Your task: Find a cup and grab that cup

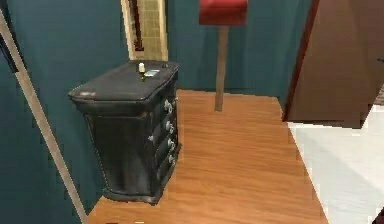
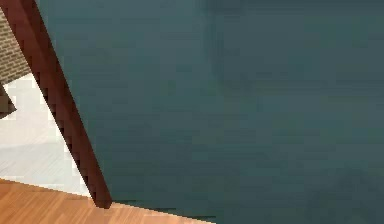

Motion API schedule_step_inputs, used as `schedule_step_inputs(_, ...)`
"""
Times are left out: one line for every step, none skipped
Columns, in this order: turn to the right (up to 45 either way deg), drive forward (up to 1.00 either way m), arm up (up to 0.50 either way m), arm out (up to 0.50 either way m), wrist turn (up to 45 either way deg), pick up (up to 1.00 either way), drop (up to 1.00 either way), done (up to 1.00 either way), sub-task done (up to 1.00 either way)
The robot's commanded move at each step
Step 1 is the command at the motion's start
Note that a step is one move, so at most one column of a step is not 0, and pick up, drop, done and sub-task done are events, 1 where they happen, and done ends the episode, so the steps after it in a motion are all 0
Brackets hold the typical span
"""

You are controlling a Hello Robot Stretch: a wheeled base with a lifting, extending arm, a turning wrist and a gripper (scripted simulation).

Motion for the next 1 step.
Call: schedule_step_inputs(3.0,0.00,0.00,0.00,0.0,0.00,0.00,0.00,0.00)
